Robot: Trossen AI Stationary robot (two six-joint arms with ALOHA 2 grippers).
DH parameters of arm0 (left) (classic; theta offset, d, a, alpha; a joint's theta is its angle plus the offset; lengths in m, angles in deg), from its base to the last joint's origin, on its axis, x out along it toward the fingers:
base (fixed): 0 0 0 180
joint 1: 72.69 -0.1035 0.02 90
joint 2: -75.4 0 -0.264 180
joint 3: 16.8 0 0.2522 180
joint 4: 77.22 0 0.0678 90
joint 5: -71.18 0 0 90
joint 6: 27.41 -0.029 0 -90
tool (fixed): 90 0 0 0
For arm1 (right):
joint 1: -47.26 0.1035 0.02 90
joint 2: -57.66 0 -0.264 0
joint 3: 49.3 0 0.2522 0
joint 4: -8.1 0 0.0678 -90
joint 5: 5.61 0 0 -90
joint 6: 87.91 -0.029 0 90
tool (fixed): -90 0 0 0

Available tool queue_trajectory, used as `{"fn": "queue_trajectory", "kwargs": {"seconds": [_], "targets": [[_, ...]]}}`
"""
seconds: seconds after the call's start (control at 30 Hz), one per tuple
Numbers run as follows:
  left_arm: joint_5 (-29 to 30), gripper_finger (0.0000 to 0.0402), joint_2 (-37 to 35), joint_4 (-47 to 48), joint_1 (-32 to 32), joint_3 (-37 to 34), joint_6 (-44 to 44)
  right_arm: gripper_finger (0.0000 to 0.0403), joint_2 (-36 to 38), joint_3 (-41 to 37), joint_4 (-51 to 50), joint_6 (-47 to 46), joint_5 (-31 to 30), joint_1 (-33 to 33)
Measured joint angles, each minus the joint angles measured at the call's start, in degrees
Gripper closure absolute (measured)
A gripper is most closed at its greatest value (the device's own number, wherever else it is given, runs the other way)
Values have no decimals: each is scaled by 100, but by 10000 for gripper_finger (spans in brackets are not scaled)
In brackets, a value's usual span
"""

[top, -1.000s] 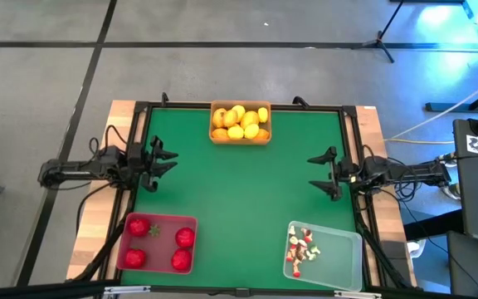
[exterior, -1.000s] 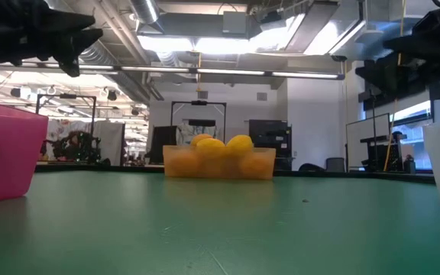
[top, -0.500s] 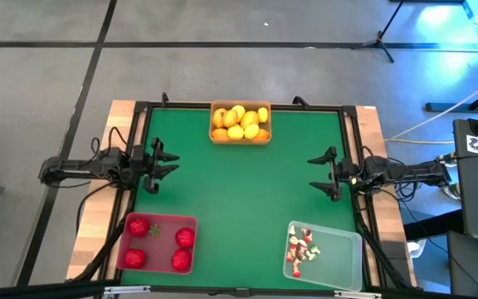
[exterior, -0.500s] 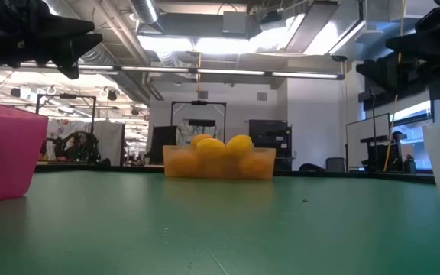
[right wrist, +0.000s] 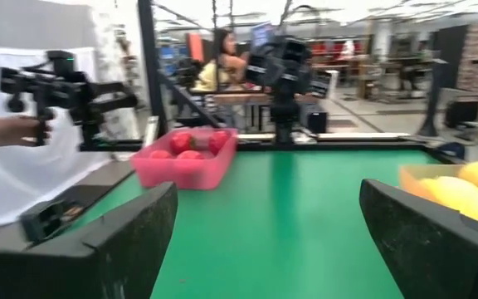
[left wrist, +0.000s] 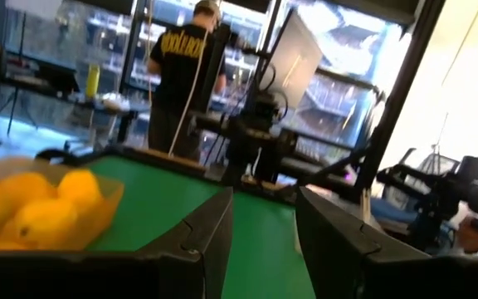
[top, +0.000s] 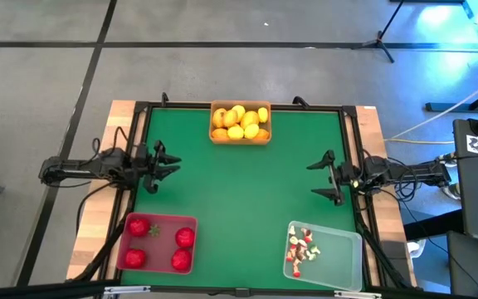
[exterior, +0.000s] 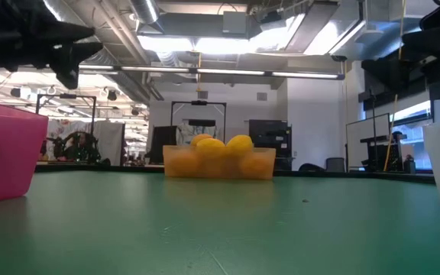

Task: Sort produce into baskets
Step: Return to Home Position

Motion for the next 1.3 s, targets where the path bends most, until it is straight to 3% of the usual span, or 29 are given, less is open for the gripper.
{"fn": "queue_trajectory", "kwargs": {"seconds": [0.27,1.3], "targets": [[-1,272,2,784,0,0,2,29,-2,0,-151,-7,166,0],[-24,272,11,772,0,0,0,29,-4,0,-194,-14,150,0]]}}
